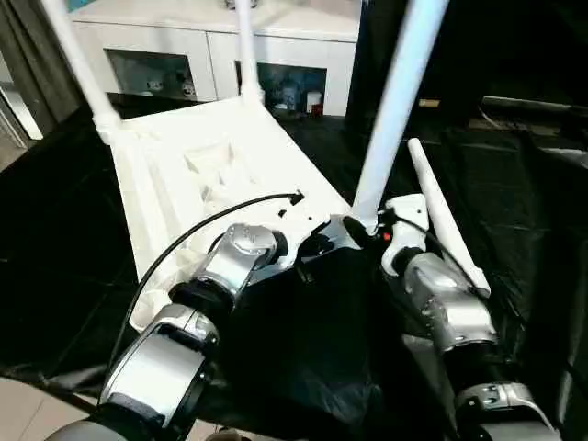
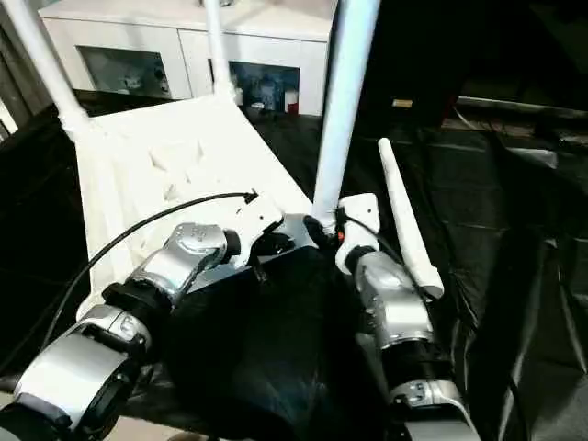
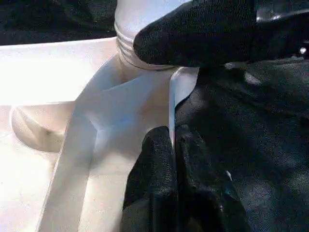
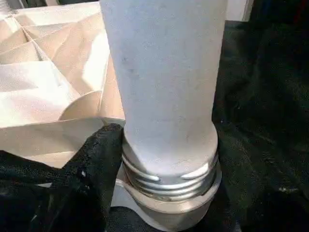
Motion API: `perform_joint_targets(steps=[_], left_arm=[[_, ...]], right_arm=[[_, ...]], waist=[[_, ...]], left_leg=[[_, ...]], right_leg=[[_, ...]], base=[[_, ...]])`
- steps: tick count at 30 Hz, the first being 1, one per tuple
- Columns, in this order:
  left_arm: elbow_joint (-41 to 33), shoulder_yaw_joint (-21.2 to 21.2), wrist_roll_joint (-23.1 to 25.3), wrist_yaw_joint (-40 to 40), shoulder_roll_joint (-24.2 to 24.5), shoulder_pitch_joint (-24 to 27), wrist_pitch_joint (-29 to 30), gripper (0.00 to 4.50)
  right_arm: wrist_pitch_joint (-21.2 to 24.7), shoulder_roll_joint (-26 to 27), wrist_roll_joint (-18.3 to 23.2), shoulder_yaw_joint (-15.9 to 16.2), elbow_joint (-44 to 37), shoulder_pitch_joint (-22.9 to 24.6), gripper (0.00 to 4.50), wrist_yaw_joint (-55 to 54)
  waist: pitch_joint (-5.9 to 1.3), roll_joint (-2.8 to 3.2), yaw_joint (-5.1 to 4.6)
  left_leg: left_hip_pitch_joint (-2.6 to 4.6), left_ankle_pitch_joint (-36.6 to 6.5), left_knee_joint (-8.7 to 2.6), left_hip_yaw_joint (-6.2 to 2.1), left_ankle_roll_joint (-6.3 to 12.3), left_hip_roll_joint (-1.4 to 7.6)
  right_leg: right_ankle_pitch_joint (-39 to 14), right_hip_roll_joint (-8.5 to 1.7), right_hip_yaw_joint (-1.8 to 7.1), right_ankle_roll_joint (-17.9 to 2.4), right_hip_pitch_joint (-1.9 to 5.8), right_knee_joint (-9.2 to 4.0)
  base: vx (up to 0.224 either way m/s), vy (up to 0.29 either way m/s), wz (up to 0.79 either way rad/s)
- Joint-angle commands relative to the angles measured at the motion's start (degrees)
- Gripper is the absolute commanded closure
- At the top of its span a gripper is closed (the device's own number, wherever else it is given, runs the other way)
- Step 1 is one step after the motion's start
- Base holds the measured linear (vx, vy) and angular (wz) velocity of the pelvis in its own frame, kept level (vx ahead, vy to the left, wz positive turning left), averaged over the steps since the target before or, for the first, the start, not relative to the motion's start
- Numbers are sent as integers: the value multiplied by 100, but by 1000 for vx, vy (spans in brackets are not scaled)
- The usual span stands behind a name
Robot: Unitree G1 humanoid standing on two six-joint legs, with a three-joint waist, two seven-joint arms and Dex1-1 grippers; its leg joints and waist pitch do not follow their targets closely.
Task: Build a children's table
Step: Rotate leg to tighten
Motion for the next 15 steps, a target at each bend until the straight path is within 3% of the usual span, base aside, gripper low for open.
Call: perform_joint_targets(steps=[1, 7, 11, 15], left_arm=[[-83, -27, -23, -143, -141, -160, -241, 450], [-311, -149, -88, -1003, 269, 56, -412, 450], [-607, -214, -195, -1861, 762, 337, -602, 450], [-880, -206, -426, -2555, 981, 533, -740, 450]], right_arm=[[34, 129, -43, 453, 63, 65, 99, 389], [3, -483, 194, 516, -192, 115, 87, 1684], [179, -1243, 444, 626, -468, 220, 87, 3057], [190, -1534, 524, 695, -537, 238, 87, 3574]], waist=[[-405, -27, 2], [-395, -48, 10], [-409, -62, 41], [-393, -48, 52]], left_leg=[[46, -1008, -353, -58, 311, 168], [38, -1075, -349, -58, 389, 173], [38, -962, -337, -55, 517, 211], [43, -1069, -339, -38, 482, 225]], right_leg=[[-1052, -470, 269, -1143, 335, -470], [-1283, -480, 270, -1101, 352, -494], [-914, -467, 261, -1254, 361, -441], [-1092, -476, 255, -1311, 332, -442]], base=[[0, 0, 0], [0, 0, 0], [0, 0, 0], [0, 0, 0]])
